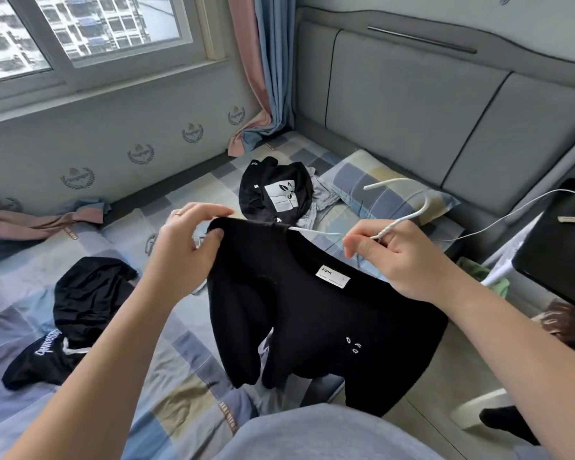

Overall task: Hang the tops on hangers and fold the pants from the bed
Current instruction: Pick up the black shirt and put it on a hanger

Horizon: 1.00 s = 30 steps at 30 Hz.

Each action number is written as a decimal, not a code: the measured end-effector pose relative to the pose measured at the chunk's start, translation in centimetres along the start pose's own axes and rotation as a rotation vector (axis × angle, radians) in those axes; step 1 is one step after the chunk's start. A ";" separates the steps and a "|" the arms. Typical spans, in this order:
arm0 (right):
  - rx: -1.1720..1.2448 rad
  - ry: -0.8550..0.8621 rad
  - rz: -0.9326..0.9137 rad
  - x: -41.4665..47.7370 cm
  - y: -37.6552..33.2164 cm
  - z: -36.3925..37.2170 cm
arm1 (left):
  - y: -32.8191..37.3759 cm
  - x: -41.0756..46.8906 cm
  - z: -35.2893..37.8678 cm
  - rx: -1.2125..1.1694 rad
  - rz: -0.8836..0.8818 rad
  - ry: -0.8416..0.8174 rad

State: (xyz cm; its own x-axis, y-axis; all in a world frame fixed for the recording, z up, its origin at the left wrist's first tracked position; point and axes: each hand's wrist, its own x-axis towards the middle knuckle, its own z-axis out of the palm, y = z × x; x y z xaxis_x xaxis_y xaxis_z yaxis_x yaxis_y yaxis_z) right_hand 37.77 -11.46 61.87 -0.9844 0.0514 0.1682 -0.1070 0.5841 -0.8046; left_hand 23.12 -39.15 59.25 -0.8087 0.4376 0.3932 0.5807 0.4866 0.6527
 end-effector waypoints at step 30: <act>-0.062 0.344 0.268 -1.0 10.3 -2.8 | -5.1 0.8 -0.4 0.194 0.070 -0.003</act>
State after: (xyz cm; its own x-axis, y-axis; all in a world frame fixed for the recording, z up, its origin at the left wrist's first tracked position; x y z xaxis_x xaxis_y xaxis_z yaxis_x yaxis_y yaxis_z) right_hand 38.03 -3.20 55.04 -0.8714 0.4683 0.1462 0.1650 0.5605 -0.8116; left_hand 19.51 -41.57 56.47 -0.7655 0.4779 0.4308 0.6431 0.5915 0.4865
